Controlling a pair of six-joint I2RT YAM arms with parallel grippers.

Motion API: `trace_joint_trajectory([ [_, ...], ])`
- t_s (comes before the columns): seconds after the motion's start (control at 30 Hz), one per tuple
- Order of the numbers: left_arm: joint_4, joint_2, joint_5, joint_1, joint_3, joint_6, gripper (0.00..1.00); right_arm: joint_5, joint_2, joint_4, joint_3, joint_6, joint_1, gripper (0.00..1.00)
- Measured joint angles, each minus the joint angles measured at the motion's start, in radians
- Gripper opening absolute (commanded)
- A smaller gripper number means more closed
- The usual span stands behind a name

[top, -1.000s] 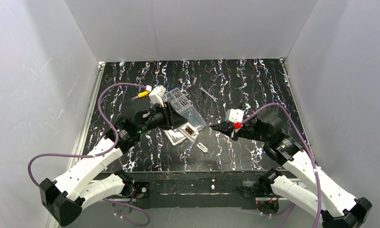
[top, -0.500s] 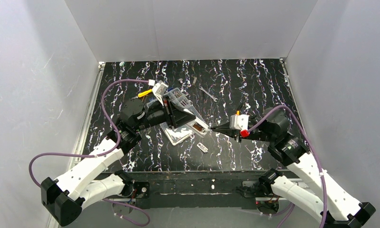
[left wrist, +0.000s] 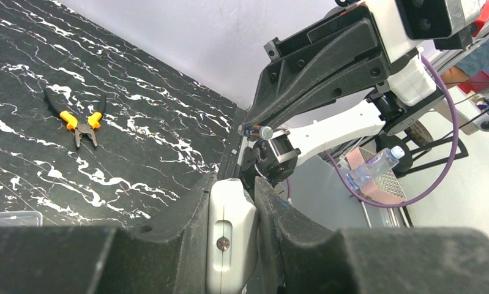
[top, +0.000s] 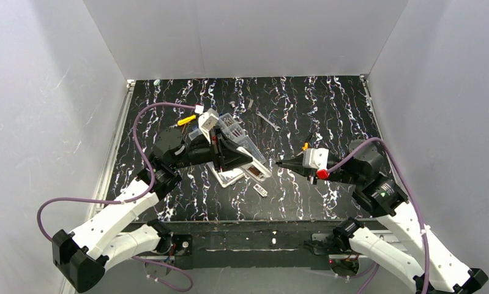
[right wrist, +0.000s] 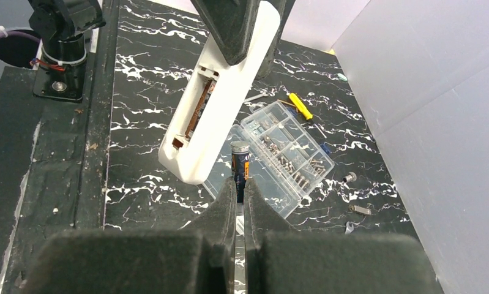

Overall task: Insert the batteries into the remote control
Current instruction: Load the battery into the remote control.

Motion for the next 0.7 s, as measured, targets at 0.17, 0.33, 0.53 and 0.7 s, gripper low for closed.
trace_joint_trajectory([
  [0.17,-0.033,-0.004,0.003,0.000,0.000,0.020,0.00,-0.014,-0.005,-0.003,0.002,-0.007,0.000,0.01],
  [0.33,-0.060,-0.010,-0.031,0.000,0.000,0.027,0.00,-0.024,-0.017,-0.003,0.002,-0.011,0.000,0.01],
  [0.53,-0.072,-0.032,-0.166,0.000,-0.024,-0.020,0.00,0.018,-0.010,0.018,0.004,0.087,0.000,0.01],
  [0.7,-0.144,-0.062,-0.401,0.000,-0.073,-0.156,0.00,0.074,0.039,-0.013,0.072,0.200,0.000,0.01],
])
